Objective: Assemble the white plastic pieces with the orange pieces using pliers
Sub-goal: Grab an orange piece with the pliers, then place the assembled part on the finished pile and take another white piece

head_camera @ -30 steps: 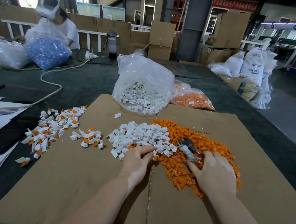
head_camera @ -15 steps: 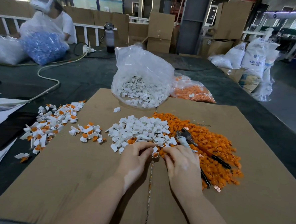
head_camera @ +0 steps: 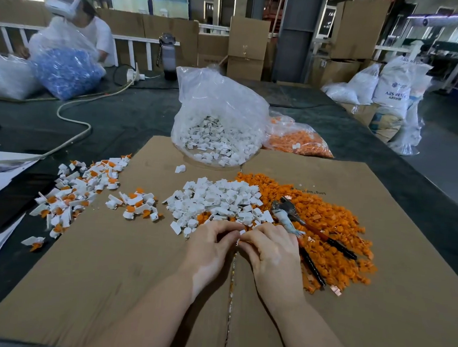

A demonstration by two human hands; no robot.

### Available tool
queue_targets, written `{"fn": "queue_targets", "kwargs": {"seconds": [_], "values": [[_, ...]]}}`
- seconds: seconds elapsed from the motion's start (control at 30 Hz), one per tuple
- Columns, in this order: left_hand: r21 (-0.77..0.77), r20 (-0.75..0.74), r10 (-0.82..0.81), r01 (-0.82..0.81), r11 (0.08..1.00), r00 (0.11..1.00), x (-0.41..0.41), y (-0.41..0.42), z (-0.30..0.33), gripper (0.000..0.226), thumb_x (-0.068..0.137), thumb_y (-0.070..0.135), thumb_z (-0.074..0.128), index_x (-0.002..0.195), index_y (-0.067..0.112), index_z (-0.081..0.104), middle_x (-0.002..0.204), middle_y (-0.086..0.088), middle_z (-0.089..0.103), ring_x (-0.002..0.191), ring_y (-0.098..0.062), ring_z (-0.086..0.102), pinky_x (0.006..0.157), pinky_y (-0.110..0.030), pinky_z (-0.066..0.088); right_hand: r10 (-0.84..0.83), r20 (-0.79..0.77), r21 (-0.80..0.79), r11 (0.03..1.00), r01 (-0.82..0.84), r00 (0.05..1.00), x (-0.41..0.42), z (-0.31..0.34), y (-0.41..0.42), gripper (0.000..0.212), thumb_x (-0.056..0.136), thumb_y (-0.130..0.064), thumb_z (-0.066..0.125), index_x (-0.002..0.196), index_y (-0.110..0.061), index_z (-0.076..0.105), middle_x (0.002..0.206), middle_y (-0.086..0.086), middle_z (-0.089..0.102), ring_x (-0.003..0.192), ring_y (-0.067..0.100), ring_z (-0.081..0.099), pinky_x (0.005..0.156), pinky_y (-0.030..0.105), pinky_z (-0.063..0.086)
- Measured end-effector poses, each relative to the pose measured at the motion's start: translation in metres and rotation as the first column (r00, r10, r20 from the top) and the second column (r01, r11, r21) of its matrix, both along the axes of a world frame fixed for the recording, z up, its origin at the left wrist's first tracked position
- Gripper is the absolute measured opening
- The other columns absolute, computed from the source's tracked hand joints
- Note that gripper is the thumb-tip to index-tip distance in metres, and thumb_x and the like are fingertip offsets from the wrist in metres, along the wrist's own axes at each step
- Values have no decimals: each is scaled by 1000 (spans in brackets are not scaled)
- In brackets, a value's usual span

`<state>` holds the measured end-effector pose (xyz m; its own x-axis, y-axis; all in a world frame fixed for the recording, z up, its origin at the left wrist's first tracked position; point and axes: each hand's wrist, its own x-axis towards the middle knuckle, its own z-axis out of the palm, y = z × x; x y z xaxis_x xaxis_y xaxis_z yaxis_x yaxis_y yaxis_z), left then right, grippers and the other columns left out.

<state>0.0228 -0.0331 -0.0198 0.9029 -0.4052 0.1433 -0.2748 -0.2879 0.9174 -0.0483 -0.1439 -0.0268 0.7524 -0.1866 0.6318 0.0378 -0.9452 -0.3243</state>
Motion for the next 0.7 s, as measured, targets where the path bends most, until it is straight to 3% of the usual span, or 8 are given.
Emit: {"fn": "queue_targets", "kwargs": {"seconds": [0.17, 0.3, 0.47, 0.53, 0.7], "values": [[-82, -58, -130, 125, 989, 990, -7, 3, 4, 39, 76, -6, 66, 104, 20, 67, 93, 12, 66, 77, 9, 58, 69, -3, 42, -24, 14, 2, 1000, 24, 1000, 0, 0, -1, 10, 75, -12, 77, 74, -15, 68, 75, -2, 60, 71, 20, 56, 67, 32, 40], [0, 28, -116, 116, 993, 993, -8, 0, 1, 33, 75, 6, 74, 105, 20, 67, 89, 18, 62, 74, 11, 55, 67, -3, 40, -35, 18, -12, 999, 35, 999, 0, -2, 0, 11, 75, -11, 76, 73, -15, 66, 73, -3, 59, 70, 19, 54, 68, 30, 37], [119, 157, -118, 100, 988, 981, -8, 0, -4, 26, 79, 14, 70, 98, 31, 64, 87, 23, 58, 85, 12, 52, 72, 0, 35, -49, 32, -39, 998, 50, 998, 1, -2, -1, 12, 74, -12, 77, 72, -16, 65, 73, -5, 60, 71, 19, 54, 68, 28, 31], [87, 176, -87, 73, 994, 981, -8, 0, -6, 30, 80, 12, 69, 99, 34, 61, 90, 22, 59, 87, 11, 52, 75, -1, 36, -52, 72, -33, 998, 54, 996, 1, -2, -1, 4, 78, -19, 70, 76, -17, 68, 77, -6, 63, 74, 19, 56, 70, 28, 31], [-88, 187, 128, -113, 990, 974, -3, 11, -3, 30, 82, 10, 68, 83, 39, 59, 90, 9, 51, 77, 9, 52, 69, -2, 38, -142, 124, 62, 989, 135, 982, -1, -3, -3, 13, 80, -24, 66, 87, -14, 71, 82, -3, 64, 84, 14, 49, 75, 27, 29]]}}
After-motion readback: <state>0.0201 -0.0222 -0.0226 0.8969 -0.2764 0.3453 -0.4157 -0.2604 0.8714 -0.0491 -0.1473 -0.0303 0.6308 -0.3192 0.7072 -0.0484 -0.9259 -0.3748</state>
